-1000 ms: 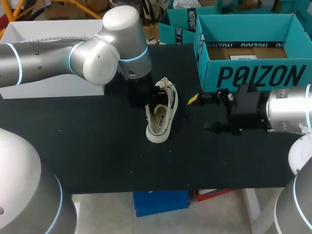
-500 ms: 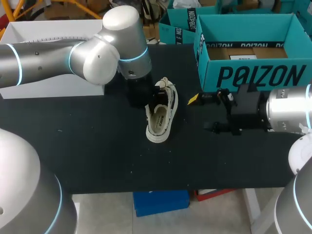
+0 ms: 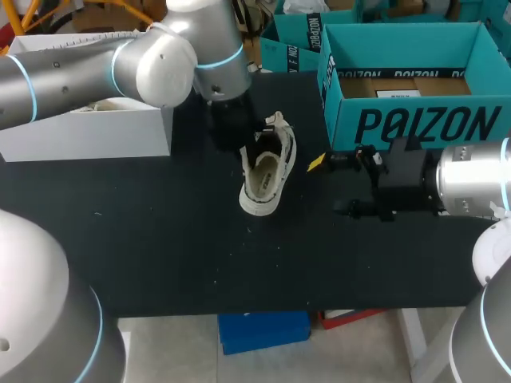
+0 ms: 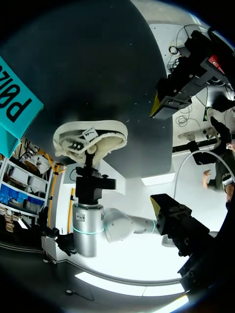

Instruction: Take the shoe out of the shoebox, open the shoe tongue, remove and reinsert the insole, then place the shoe into the shoebox

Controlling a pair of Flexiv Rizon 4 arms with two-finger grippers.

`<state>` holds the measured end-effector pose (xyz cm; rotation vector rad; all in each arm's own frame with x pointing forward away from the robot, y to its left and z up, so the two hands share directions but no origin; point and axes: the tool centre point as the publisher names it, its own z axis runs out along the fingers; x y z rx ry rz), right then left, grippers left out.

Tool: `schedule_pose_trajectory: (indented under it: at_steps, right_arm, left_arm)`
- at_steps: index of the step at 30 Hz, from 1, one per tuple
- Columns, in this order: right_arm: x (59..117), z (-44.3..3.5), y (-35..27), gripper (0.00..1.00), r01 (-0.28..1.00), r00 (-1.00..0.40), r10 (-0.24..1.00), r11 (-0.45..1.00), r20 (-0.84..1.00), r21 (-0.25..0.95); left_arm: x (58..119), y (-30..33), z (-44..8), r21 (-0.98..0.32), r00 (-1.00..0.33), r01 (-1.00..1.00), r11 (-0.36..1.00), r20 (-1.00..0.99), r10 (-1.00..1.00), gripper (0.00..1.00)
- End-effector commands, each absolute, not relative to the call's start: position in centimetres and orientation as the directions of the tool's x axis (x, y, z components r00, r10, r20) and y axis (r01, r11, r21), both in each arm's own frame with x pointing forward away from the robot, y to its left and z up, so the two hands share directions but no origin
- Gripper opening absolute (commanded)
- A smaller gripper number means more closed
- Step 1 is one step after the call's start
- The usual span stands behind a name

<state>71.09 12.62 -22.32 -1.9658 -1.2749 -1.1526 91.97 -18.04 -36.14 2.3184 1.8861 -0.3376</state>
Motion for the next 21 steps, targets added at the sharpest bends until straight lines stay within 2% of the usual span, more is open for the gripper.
schedule_pose_trajectory:
  at_steps: [1,5,12,16,21]
  right_arm:
    - [71.1,-22.3,12.7,1.00,0.908,0.194,0.462,-0.419,0.865,0.021]
    - [71.1,-22.3,12.7,1.00,0.908,0.194,0.462,-0.419,0.865,0.021]
    - [71.1,-22.3,12.7,1.00,0.908,0.194,0.462,-0.419,0.865,0.021]
    - [71.1,-22.3,12.7,1.00,0.908,0.194,0.462,-0.419,0.865,0.021]
    - [71.1,-22.3,12.7,1.00,0.908,0.194,0.462,-0.419,0.865,0.021]
  left_arm:
    - [91.9,-17.9,-30.9,-0.018,0.163,0.985,-0.172,-0.229,0.960,0.00]
    - [92.5,-18.3,-27.4,-0.003,0.086,0.996,-0.088,-0.229,0.970,0.00]
    - [94.2,-18.3,-22.7,-0.058,-0.310,0.950,0.305,-0.266,0.913,0.00]
    - [95.8,-17.1,-21.7,-0.138,-0.571,0.820,0.555,-0.250,0.782,0.00]
    - [99.1,-14.2,-20.7,-0.185,-0.803,0.589,0.787,-0.247,0.542,0.00]
